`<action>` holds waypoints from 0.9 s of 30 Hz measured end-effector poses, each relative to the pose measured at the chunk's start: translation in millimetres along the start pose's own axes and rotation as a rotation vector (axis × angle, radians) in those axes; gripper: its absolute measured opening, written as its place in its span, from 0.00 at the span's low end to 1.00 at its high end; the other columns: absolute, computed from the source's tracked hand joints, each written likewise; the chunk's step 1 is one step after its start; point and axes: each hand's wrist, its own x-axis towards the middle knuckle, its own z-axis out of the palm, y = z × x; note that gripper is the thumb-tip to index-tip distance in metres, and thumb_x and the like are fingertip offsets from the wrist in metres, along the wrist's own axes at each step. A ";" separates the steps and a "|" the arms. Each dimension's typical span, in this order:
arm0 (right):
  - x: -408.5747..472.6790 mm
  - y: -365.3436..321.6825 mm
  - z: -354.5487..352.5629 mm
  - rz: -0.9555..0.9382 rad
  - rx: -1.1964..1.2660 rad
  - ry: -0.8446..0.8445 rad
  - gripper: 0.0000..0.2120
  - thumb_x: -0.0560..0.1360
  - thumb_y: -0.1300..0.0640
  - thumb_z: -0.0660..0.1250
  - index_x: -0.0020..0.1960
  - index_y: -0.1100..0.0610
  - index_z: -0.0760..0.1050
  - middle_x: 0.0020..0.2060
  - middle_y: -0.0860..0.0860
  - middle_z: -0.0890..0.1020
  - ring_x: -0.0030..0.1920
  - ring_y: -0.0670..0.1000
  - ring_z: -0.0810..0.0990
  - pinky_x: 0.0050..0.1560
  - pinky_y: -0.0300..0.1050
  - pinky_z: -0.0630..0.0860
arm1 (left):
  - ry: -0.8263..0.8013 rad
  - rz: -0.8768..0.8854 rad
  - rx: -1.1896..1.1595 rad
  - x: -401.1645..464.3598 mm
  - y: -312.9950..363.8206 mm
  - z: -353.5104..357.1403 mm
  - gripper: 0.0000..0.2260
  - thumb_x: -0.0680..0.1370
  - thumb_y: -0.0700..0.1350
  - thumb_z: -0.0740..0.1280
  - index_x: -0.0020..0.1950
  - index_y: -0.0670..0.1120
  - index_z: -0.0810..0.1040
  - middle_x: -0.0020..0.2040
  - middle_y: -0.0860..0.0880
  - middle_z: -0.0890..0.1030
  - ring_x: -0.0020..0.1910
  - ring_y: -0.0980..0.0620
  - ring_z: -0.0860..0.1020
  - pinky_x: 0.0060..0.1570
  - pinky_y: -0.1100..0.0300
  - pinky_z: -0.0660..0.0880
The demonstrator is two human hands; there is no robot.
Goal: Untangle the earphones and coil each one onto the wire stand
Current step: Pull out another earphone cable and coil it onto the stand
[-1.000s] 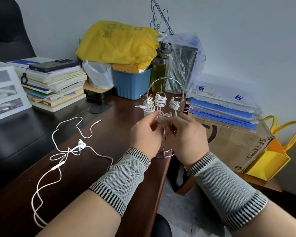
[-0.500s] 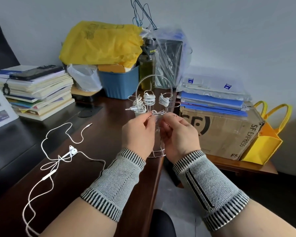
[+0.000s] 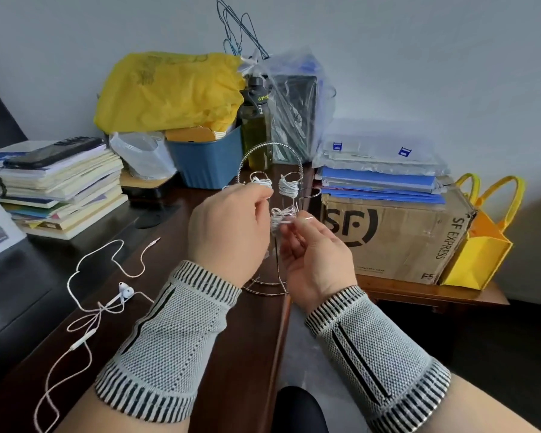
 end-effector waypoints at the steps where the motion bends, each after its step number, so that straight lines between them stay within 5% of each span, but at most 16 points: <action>1: -0.2 1.4 -1.6 0.000 0.002 0.001 0.05 0.76 0.67 0.66 0.50 0.59 0.75 0.35 0.55 0.81 0.33 0.48 0.80 0.37 0.37 0.75 | -0.030 0.040 -0.018 4.0 0.4 -1.6 0.11 0.79 0.42 0.64 0.57 0.50 0.83 0.52 0.51 0.84 0.51 0.50 0.81 0.50 0.56 0.75; 4: -3.0 5.0 -6.1 -0.001 -0.041 0.009 0.05 0.75 0.67 0.67 0.45 0.58 0.74 0.32 0.53 0.81 0.32 0.47 0.80 0.34 0.36 0.75 | -0.267 0.136 0.033 14.9 1.5 -0.1 0.16 0.80 0.40 0.61 0.64 0.52 0.79 0.61 0.51 0.81 0.61 0.50 0.76 0.62 0.54 0.70; 7: -7.6 6.4 -6.3 0.017 -0.090 -0.002 0.07 0.75 0.66 0.68 0.39 0.59 0.75 0.31 0.54 0.80 0.32 0.47 0.78 0.32 0.36 0.74 | -0.423 0.126 0.108 21.5 -1.1 3.1 0.17 0.81 0.42 0.59 0.66 0.56 0.77 0.62 0.50 0.80 0.61 0.49 0.76 0.63 0.54 0.71; 11: -9.9 6.4 -2.2 0.048 -0.112 0.010 0.05 0.75 0.66 0.67 0.41 0.60 0.76 0.31 0.54 0.79 0.32 0.48 0.78 0.34 0.38 0.73 | -0.426 0.077 0.044 23.1 -5.3 4.1 0.13 0.80 0.43 0.62 0.59 0.56 0.80 0.54 0.53 0.83 0.40 0.55 0.75 0.50 0.58 0.73; 14: -10.0 7.0 1.6 0.079 -0.131 0.012 0.06 0.76 0.66 0.66 0.41 0.61 0.75 0.30 0.54 0.78 0.30 0.48 0.76 0.32 0.37 0.73 | -0.419 0.084 0.046 23.7 -6.1 5.2 0.11 0.80 0.42 0.62 0.56 0.55 0.80 0.43 0.57 0.80 0.32 0.59 0.68 0.42 0.62 0.66; 16: -9.3 6.6 2.8 0.096 -0.140 0.021 0.05 0.76 0.66 0.66 0.41 0.62 0.75 0.30 0.55 0.78 0.30 0.48 0.76 0.31 0.37 0.74 | -0.437 0.095 0.053 24.7 -4.7 5.2 0.11 0.80 0.42 0.62 0.57 0.54 0.80 0.40 0.59 0.78 0.34 0.58 0.68 0.44 0.63 0.65; 21: -4.8 3.7 1.9 0.106 -0.196 0.046 0.03 0.75 0.66 0.67 0.42 0.62 0.76 0.31 0.55 0.79 0.29 0.48 0.77 0.32 0.38 0.74 | -0.472 0.153 0.104 28.9 -1.8 6.9 0.12 0.79 0.41 0.62 0.59 0.51 0.80 0.59 0.52 0.80 0.56 0.51 0.77 0.57 0.57 0.71; 27: 0.0 0.0 -4.6 -0.104 -0.504 0.078 0.03 0.72 0.64 0.72 0.44 0.65 0.81 0.34 0.57 0.83 0.30 0.48 0.79 0.27 0.37 0.74 | -0.490 0.183 0.141 30.1 -0.4 8.6 0.09 0.78 0.42 0.65 0.55 0.51 0.80 0.55 0.52 0.80 0.53 0.50 0.77 0.55 0.55 0.73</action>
